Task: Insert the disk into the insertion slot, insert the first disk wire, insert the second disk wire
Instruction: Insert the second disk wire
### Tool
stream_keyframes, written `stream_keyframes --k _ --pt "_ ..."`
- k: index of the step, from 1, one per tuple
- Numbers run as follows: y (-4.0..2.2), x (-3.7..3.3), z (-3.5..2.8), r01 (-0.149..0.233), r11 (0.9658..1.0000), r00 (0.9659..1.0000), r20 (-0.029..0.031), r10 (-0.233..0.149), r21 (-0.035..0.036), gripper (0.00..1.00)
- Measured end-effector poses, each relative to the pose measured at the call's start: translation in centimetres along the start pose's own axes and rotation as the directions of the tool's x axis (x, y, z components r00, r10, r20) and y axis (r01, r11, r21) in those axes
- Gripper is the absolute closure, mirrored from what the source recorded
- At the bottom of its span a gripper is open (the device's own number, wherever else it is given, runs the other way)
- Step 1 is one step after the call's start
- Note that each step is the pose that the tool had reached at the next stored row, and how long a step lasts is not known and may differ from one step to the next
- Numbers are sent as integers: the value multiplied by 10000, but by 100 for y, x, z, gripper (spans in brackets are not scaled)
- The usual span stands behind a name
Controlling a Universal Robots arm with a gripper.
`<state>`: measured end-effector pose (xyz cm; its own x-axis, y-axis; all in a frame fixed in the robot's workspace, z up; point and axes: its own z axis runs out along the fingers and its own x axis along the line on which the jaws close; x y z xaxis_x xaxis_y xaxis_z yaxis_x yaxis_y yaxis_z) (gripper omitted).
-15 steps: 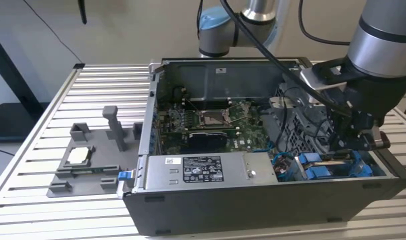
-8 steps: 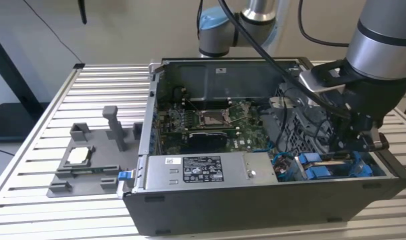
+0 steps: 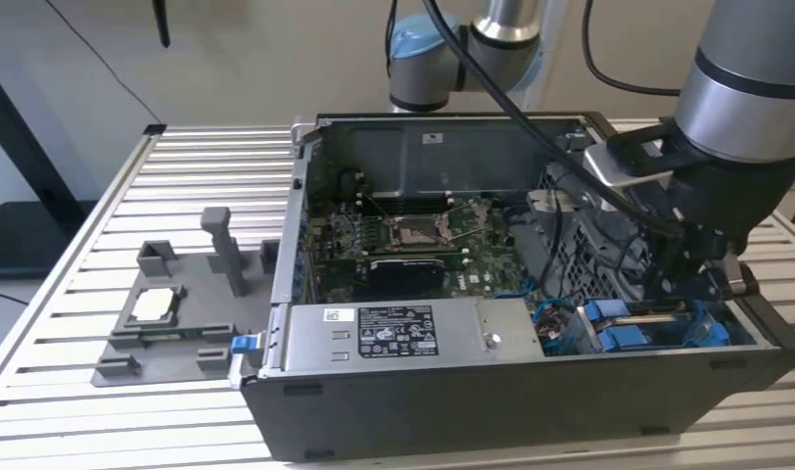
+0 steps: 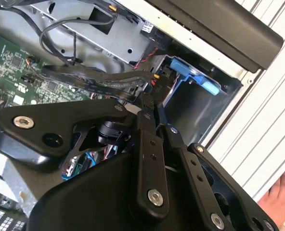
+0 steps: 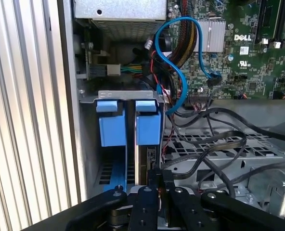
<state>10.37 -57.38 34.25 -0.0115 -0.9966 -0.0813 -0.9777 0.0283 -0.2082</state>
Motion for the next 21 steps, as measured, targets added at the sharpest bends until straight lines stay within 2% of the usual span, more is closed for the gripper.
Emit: stream_keyframes --k 21 --pt "11 7 51 0 10000 10000 1 0 6 84"
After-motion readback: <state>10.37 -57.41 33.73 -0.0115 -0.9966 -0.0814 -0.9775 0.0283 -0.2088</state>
